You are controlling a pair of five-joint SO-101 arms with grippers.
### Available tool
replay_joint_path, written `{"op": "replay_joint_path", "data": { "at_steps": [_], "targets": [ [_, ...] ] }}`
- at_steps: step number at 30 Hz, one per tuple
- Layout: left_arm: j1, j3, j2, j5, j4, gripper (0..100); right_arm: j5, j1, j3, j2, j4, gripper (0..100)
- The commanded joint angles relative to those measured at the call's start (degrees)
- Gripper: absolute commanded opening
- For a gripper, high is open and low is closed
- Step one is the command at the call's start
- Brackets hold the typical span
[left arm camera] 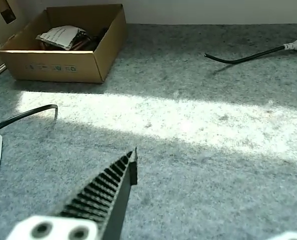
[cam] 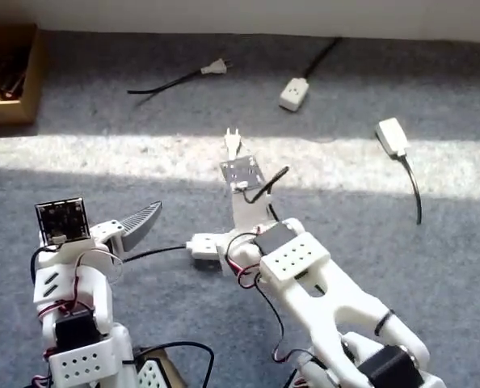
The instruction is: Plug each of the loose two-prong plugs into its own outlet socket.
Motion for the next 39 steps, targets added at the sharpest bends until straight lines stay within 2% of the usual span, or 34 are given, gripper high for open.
{"op": "replay_joint_path", "data": {
  "at_steps": [1,5,12,15,17,20,22,24,26,28,31,34,36,39],
  "targets": [
    [-0.48,-0.48,-0.57,0.18,-0.70,54,0.79,-0.57,-5.49,-0.92,4.97,43.6],
    [-0.48,-0.48,-0.57,0.18,-0.70,54,2.99,-0.57,-14.20,-0.92,12.26,54.8],
    [-0.48,-0.40,-0.57,0.26,-0.62,54,3.16,0.13,-35.47,-0.92,28.35,55.6],
    [-0.84,-1.89,-0.57,0.00,1.49,54,3.25,3.21,-46.37,-0.92,34.59,55.6],
    [-1.27,-4.53,-0.57,-0.09,1.76,54,4.04,8.04,-53.93,-0.92,38.29,55.6],
    [-2.07,-10.68,-0.04,0.00,2.55,54,10.37,18.07,-65.45,-1.01,45.05,55.6],
    [-1.63,-17.54,1.54,-1.41,9.32,54,13.45,27.21,-72.22,-1.01,49.10,55.6],
    [1.36,-27.03,5.76,-4.04,18.20,54,15.21,37.58,-75.30,-2.15,48.66,55.6],
    [5.05,-37.93,13.41,-5.71,26.81,54,16.44,45.93,-73.45,-4.00,47.87,55.6],
    [9.89,-49.71,24.13,-7.56,34.73,54,18.73,50.86,-69.85,-5.93,47.78,55.6],
    [16.84,-69.14,43.47,-9.85,49.32,54,21.19,55.08,-60.79,-9.98,45.58,55.6],
    [22.73,-85.32,62.64,-16.26,63.47,54,22.77,59.65,-47.96,-15.60,37.32,55.6],
    [22.90,-88.04,70.99,-23.82,63.03,54,24.18,61.76,-35.56,-19.03,30.29,55.6],
    [23.16,-84.70,79.16,-42.29,62.95,54,28.40,63.16,-14.90,-22.99,19.30,55.6]
  ]
}}
